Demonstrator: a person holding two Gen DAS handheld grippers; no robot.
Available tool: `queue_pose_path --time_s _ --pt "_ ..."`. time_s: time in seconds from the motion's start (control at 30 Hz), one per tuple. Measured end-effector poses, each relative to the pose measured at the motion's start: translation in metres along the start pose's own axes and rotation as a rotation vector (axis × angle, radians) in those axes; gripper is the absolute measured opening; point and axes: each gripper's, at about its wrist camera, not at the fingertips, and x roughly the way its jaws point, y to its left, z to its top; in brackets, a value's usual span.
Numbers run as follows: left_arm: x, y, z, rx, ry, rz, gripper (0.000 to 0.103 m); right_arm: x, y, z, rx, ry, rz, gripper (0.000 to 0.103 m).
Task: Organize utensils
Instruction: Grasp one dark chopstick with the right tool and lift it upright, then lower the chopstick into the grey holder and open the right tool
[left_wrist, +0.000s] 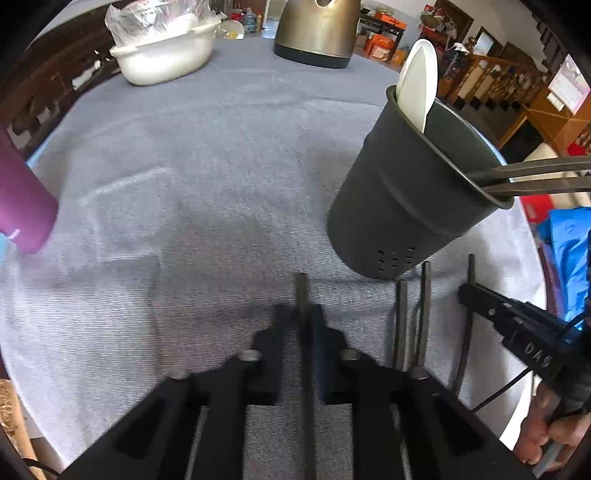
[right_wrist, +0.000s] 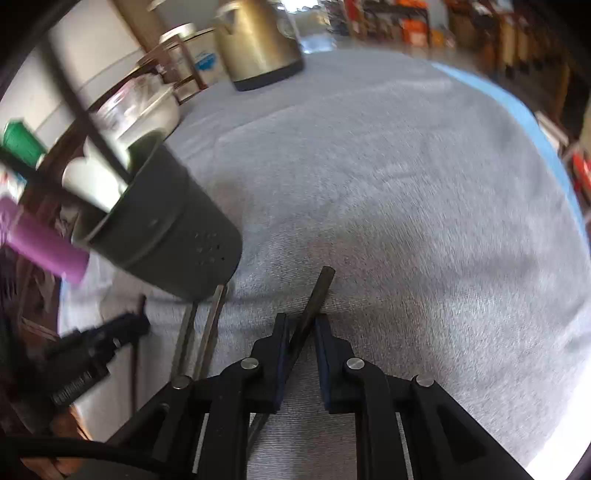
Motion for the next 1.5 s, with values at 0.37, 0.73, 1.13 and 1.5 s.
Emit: queue_pose_path --time_s 0.37,0.73,1.13,1.5 --pt "-0.047 0.011 -0.007 -0.02 -0.103 -0.026 0.007 -0.055 0.033 -0.019 -0.172 -0.152 0.163 0.013" --pt "-0.142 -0.008 -0.015 0.024 -0.338 -0.04 0.007 -0.117 0.074 -0.03 -0.323 -0.304 0.271 0.01" --pt "-0.195 -0.017 -0.002 0.065 -0.525 -0.067 0.007 -0.17 0.084 -0.008 -0.324 -0.512 0.281 0.007" --pt "-0.239 -0.033 0.01 0.101 -0.642 -0.092 0.007 -0.214 0.077 0.016 -0.245 -0.683 0.345 0.007"
